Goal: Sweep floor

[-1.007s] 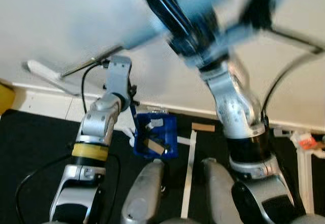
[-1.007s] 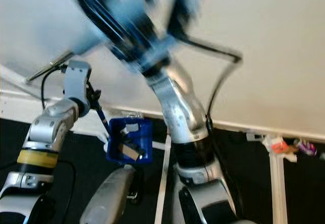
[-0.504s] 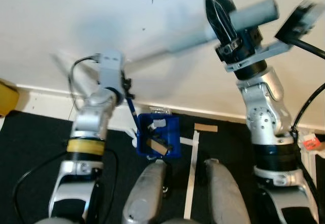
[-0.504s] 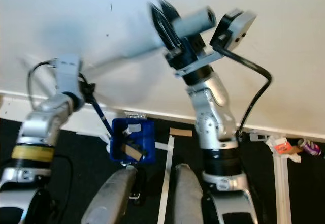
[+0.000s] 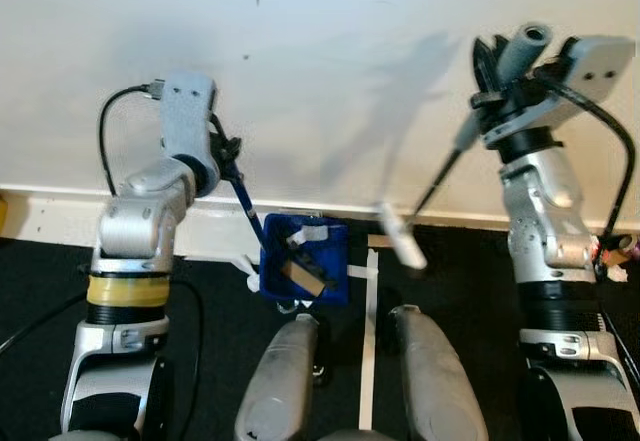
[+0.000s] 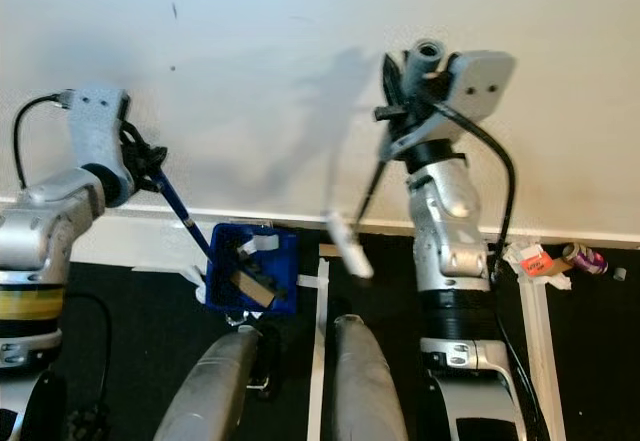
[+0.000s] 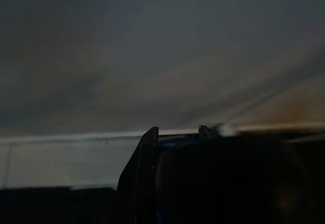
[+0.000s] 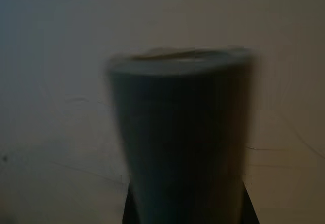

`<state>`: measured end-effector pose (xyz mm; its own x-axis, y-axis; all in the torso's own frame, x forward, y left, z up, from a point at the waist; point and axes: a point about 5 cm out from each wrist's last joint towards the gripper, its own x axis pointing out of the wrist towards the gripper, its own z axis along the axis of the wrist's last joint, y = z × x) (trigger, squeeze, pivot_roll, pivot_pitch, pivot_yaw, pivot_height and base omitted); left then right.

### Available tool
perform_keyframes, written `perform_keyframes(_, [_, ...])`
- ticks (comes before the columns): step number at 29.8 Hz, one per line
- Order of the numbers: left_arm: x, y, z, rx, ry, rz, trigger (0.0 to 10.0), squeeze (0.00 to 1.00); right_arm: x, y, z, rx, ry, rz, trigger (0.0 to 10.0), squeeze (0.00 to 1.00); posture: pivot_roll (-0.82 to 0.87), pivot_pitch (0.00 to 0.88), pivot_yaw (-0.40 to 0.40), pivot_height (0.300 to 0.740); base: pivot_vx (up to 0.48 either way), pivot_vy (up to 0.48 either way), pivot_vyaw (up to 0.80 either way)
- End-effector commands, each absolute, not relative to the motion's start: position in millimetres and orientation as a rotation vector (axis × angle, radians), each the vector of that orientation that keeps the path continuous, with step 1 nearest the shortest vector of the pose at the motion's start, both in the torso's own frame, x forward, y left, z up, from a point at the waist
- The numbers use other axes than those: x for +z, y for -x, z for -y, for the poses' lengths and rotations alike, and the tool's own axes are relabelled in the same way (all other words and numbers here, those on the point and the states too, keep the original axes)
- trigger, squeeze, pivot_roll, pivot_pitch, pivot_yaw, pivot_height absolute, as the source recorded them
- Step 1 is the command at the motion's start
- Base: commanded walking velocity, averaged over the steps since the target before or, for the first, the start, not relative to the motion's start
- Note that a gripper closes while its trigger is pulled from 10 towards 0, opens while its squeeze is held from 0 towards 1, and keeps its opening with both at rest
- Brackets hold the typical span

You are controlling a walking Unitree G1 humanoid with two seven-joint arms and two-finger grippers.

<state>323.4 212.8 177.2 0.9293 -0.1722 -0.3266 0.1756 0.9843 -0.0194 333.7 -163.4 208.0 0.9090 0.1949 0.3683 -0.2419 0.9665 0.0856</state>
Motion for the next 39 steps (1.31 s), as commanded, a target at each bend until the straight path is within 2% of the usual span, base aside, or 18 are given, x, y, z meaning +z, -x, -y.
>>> perform_keyframes(1, [186, -321, -215, -0.164, 0.030, -0.292, 10.0, 0.00, 211, -334, 167, 0.203, -0.105, 0.377, 10.0, 0.00, 0.05, 0.187, 0.025, 0.740, 0.000, 0.000, 0.00])
perform_keyframes(5, [191, -315, -226, -0.117, 0.073, -0.282, 10.0, 0.00, 191, -334, 171, 0.169, -0.028, 0.273, 10.0, 0.00, 0.04, 0.163, 0.019, 0.740, 0.000, 0.000, 0.00])
perform_keyframes(11, [194, -309, -242, -0.067, 0.119, -0.289, 10.0, 0.00, 180, -334, 177, 0.164, 0.037, 0.231, 10.0, 0.00, 0.04, 0.144, 0.016, 0.740, 0.000, 0.000, 0.00])
perform_keyframes(16, [191, -302, -252, -0.052, 0.107, -0.284, 10.0, 0.00, 188, -337, 184, 0.153, -0.029, 0.232, 10.0, 0.00, 0.03, 0.137, 0.017, 0.740, 0.000, 0.000, 0.00])
perform_keyframes(18, [183, -289, -259, -0.049, 0.084, -0.307, 10.0, 0.00, 204, -340, 201, 0.113, -0.148, 0.266, 10.0, 0.00, 0.03, 0.133, 0.018, 0.740, 0.000, 0.000, 0.00])
perform_keyframes(20, [178, -281, -263, -0.052, 0.079, -0.314, 10.0, 0.00, 208, -340, 210, 0.095, -0.187, 0.278, 10.0, 0.00, 0.03, 0.133, 0.018, 0.740, 0.000, 0.000, 0.00])
perform_keyframes(24, [180, -270, -269, -0.035, 0.119, -0.271, 10.0, 0.00, 199, -339, 217, 0.070, -0.190, 0.251, 10.0, 0.00, 0.03, 0.123, 0.020, 0.740, 0.000, 0.000, 0.00])
perform_keyframes(30, [185, -254, -266, 0.005, 0.094, -0.150, 10.0, 0.00, 158, -336, 206, 0.031, -0.217, 0.118, 10.0, 0.00, 0.04, 0.107, 0.011, 0.740, 0.000, 0.000, 0.00])
perform_keyframes(39, [179, -245, -256, 0.026, 0.065, -0.145, 10.0, 0.00, 135, -342, 191, 0.039, -0.299, 0.039, 10.0, 0.00, 0.07, 0.088, -0.004, 0.740, 0.000, 0.000, 0.00])
